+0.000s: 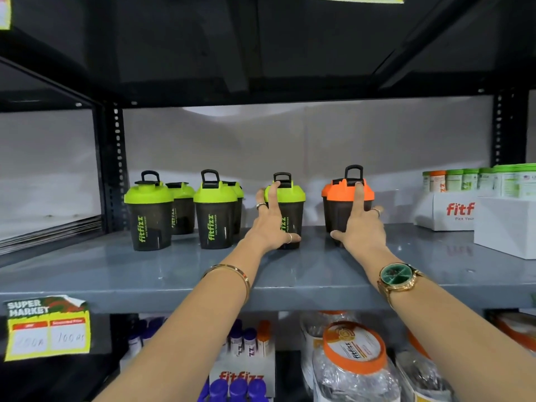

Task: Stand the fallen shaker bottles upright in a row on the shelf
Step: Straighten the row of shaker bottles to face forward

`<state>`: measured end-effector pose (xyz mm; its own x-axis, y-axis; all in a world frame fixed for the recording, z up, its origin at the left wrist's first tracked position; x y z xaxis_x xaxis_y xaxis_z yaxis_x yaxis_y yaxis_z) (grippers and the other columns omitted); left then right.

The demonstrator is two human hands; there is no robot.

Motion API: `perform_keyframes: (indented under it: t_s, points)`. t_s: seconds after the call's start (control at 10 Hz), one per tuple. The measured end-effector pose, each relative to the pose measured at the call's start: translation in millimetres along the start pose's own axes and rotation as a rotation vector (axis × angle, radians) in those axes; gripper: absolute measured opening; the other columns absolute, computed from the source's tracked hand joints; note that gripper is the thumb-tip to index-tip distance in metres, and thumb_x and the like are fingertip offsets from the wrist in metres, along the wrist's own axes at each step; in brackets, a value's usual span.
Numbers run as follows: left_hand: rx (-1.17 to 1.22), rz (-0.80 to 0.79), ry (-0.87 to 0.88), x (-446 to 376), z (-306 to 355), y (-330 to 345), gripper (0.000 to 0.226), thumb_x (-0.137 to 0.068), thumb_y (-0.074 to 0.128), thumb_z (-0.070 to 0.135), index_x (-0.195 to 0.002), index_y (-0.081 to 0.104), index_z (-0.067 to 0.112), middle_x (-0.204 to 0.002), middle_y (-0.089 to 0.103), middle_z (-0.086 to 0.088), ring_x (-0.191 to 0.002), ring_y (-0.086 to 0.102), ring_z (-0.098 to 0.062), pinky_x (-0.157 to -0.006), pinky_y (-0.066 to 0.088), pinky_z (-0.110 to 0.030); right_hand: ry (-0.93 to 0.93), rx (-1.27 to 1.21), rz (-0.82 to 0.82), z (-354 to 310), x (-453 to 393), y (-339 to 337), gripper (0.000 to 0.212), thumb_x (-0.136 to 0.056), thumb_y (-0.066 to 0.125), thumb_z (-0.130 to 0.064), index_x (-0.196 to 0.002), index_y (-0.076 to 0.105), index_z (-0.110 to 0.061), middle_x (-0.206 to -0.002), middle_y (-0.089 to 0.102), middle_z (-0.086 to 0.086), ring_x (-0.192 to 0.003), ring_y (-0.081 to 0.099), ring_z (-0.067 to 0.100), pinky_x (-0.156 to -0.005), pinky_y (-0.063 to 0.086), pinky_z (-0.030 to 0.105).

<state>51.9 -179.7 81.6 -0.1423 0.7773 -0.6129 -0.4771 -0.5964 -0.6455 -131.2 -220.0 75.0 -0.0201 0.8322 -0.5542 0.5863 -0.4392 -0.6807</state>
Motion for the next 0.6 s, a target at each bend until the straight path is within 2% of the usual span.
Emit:
perform_keyframes:
  t_s: [0.3,0.4,0.5,0.6]
  points:
    - [-0.029,0.010,0.008,0.7,-2.4,0.5,0.122,-0.069,0.084,0.019,-0.147,-0.010,0.030,-0.151,-0.017,-0.012,-0.121,0.042,-0.043,-0.101,0.035,-0.050,0.013,0.026,-0.007,0.5,1.8,-1.4,0.110,-0.081,0.072,-0.031,-0.151,-0.014,-0.025,-0.139,0.029,0.032,-0.111,0.055,0.046,-0.092,0.049,0.044]
    - [-0.029,0.001,0.017,2.7,-0.6,0.1,0.121,-0.070,0.084,0.022,-0.148,-0.009,0.028,-0.151,-0.018,-0.014,-0.126,0.038,-0.041,-0.102,0.034,-0.049,0.008,-0.011,-0.003,0.1,2.4,-1.8,0.110,-0.080,0.073,-0.030,-0.151,-0.011,-0.026,-0.137,0.030,0.030,-0.112,0.054,0.047,-0.091,0.049,0.046]
    - [-0.027,0.035,0.033,5.3,2.9,-3.1,0.120,-0.069,0.083,0.033,-0.148,-0.006,0.024,-0.152,-0.017,-0.015,-0.129,0.035,-0.039,-0.102,0.034,-0.047,0.021,-0.019,-0.010,1.6,3.4,-1.7,0.110,-0.080,0.073,-0.033,-0.151,-0.010,-0.025,-0.142,0.025,0.029,-0.116,0.050,0.048,-0.091,0.048,0.047]
    - [-0.092,0.152,0.094,11.3,11.0,-19.5,0.107,-0.075,0.075,0.043,-0.149,0.003,0.016,-0.154,-0.008,-0.016,-0.129,0.035,-0.038,-0.100,0.036,-0.043,0.039,-0.027,-0.003,-0.1,6.1,-2.7,0.111,-0.078,0.073,-0.038,-0.151,-0.011,-0.028,-0.152,0.009,0.026,-0.133,0.028,0.049,-0.098,0.041,0.056]
Point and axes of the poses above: each hand's wrist, its own x-axis away from the middle knuckle, its own y-axis out of the palm, z = x × y, the point moved 8 cm from there along -x, towards the middle knuckle
